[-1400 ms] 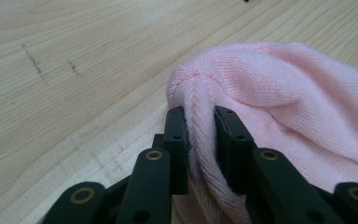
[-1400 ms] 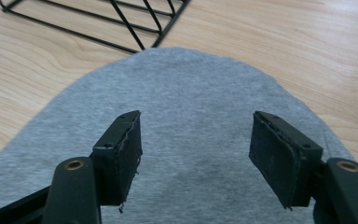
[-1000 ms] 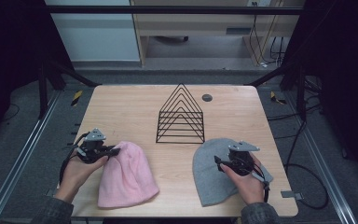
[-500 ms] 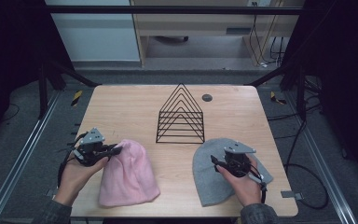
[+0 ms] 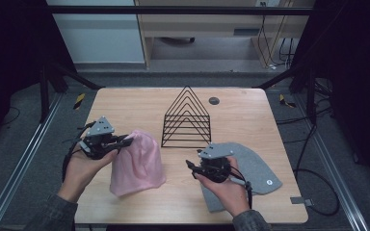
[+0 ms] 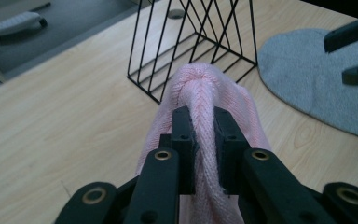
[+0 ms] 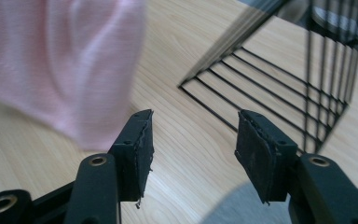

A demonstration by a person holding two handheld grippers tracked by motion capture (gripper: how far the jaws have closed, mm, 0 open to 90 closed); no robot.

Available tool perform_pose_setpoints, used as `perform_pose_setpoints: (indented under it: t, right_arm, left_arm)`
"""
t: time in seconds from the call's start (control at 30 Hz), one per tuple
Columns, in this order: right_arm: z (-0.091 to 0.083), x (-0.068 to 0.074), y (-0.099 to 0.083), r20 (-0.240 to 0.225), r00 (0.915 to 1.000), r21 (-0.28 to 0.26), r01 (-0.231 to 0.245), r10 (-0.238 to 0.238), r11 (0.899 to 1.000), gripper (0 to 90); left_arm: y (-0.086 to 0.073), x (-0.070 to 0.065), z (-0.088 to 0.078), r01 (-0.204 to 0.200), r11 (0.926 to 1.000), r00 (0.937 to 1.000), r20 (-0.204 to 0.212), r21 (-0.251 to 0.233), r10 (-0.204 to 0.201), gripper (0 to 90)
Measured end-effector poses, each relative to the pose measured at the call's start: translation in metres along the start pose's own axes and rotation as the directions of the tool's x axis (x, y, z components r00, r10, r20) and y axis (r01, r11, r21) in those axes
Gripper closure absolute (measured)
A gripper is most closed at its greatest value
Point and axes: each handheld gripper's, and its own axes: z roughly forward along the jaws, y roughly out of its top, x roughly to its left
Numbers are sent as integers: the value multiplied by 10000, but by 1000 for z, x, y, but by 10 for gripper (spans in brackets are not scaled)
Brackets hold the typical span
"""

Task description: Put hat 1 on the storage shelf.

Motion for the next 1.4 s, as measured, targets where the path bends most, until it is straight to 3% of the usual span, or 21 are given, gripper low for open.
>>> perform_pose_setpoints:
  t: [0.07, 0.23, 0.4, 0.6, 0.8, 0.9, 0.93, 1.03, 1.17, 1.27, 1.33, 1.4]
  right_arm:
    - [6, 10, 13, -227, 9989, 53, 420, -419, 9991, 461]
    - [16, 21, 34, -752, 9950, 24, 662, -659, 9978, 428]
    - [23, 25, 48, -959, 9911, 91, 937, -924, 9956, 395]
    - [40, 29, 56, -1315, 9892, 51, 661, -649, 9978, 373]
    - [61, 37, 59, -1453, 9891, 134, 272, -249, 9995, 354]
    - [79, 35, 62, -1505, 9885, 180, -112, 138, 9998, 480]
    - [86, 34, 64, -1787, 9835, 165, -251, 276, 9995, 628]
    - [90, 36, 67, -2127, 9771, 10, -80, 80, 10000, 798]
    - [78, 35, 71, -2381, 9709, 93, 303, -272, 9995, 828]
    - [62, 28, 80, -2466, 9667, -9, 702, -682, 9975, 831]
    - [50, 20, 91, -2444, 9642, -69, 1046, -1031, 9945, 831]
    - [47, 18, 94, -2465, 9630, -104, 1097, -1089, 9939, 831]
  left_arm:
    - [10, 1, -4, -104, 9999, 9999, 45, -64, 104, 807]
    - [33, 11, -15, -142, 9992, 9999, -14, -371, 141, 807]
    - [46, 15, -26, -158, 9980, 9999, 48, -605, 161, 806]
    - [65, 14, -39, -243, 9949, 9996, 144, -980, 259, 805]
    - [71, 12, -40, -194, 9943, 9994, 256, -1051, 222, 805]
    - [70, 16, -40, -91, 9946, 9996, 275, -1031, 120, 805]
    - [69, 16, -40, -42, 9944, 9996, 256, -1052, 69, 805]
    - [68, 21, -43, -14, 9944, 9998, 200, -1053, 35, 804]
    - [66, 33, -46, 89, 9944, 9998, 184, -1054, -70, 801]
    - [68, 42, -47, 206, 9925, 9990, 428, -1208, -156, 799]
    - [78, 47, -50, 217, 9902, 9984, 548, -1379, -143, 798]
    - [84, 49, -50, 160, 9896, 9984, 554, -1431, -82, 799]
